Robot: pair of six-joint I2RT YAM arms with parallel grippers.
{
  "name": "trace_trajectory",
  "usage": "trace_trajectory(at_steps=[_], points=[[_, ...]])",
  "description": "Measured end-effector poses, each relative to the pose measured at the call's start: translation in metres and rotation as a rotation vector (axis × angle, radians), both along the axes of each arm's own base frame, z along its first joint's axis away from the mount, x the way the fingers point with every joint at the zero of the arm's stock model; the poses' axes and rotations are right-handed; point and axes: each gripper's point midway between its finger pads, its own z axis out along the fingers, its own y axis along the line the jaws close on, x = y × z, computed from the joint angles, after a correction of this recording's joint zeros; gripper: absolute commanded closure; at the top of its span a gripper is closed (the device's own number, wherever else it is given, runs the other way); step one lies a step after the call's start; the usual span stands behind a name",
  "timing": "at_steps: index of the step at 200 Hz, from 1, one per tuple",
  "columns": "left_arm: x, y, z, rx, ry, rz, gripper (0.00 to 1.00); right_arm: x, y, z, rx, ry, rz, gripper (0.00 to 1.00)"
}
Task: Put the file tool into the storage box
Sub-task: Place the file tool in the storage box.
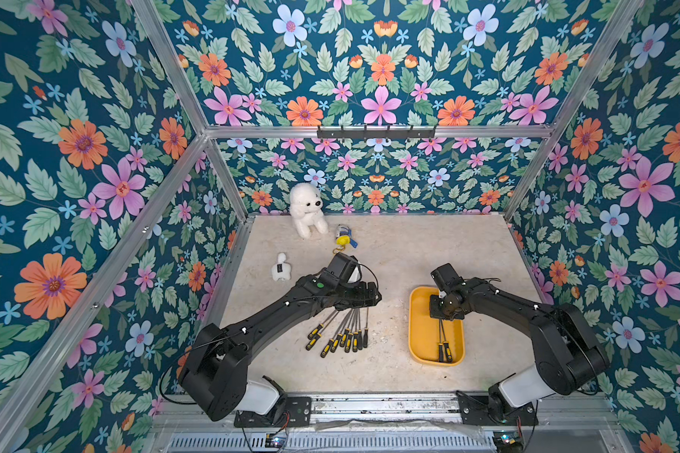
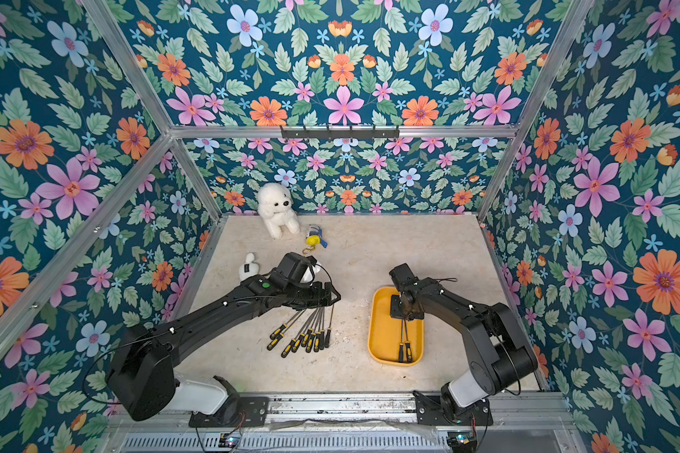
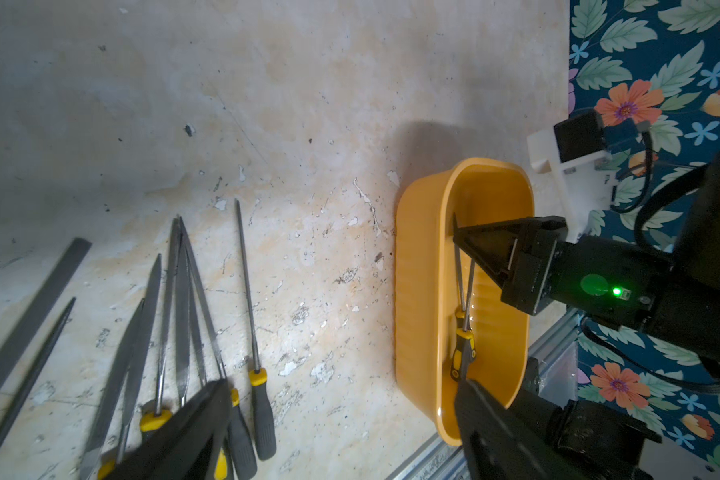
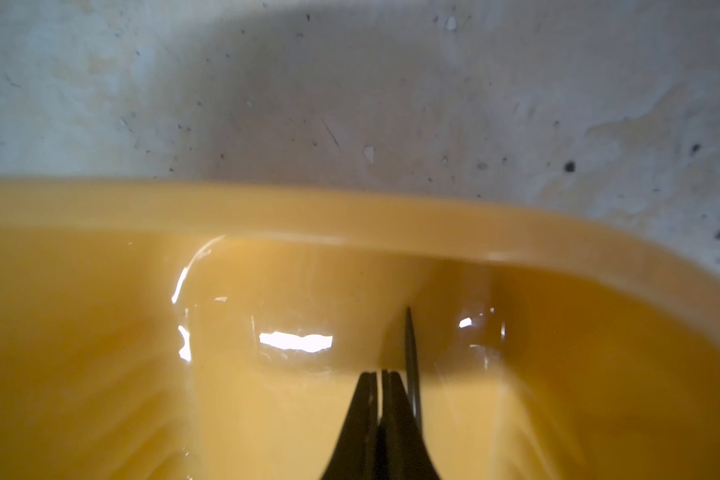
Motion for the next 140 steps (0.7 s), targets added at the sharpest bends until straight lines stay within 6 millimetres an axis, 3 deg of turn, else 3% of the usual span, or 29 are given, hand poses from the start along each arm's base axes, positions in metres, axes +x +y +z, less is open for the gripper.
trace_trajectory(at_steps=[35, 88, 113, 140], points=[[0.001, 0.012, -0.007, 0.024, 0.006, 0.037, 0.10, 0.000, 0.001, -0.006, -0.009, -0.004, 0.006, 1.00], [0.003, 0.039, -0.011, 0.060, 0.015, 0.134, 0.09, 0.001, 0.001, -0.008, -0.006, -0.010, -0.006, 0.79], [0.001, 0.052, -0.013, 0.111, 0.026, 0.172, 0.10, 0.004, 0.001, -0.001, -0.005, -0.026, -0.009, 0.73], [-0.009, 0.071, -0.018, 0.182, 0.059, 0.221, 0.11, 0.010, 0.003, 0.019, 0.011, -0.067, -0.018, 0.68]])
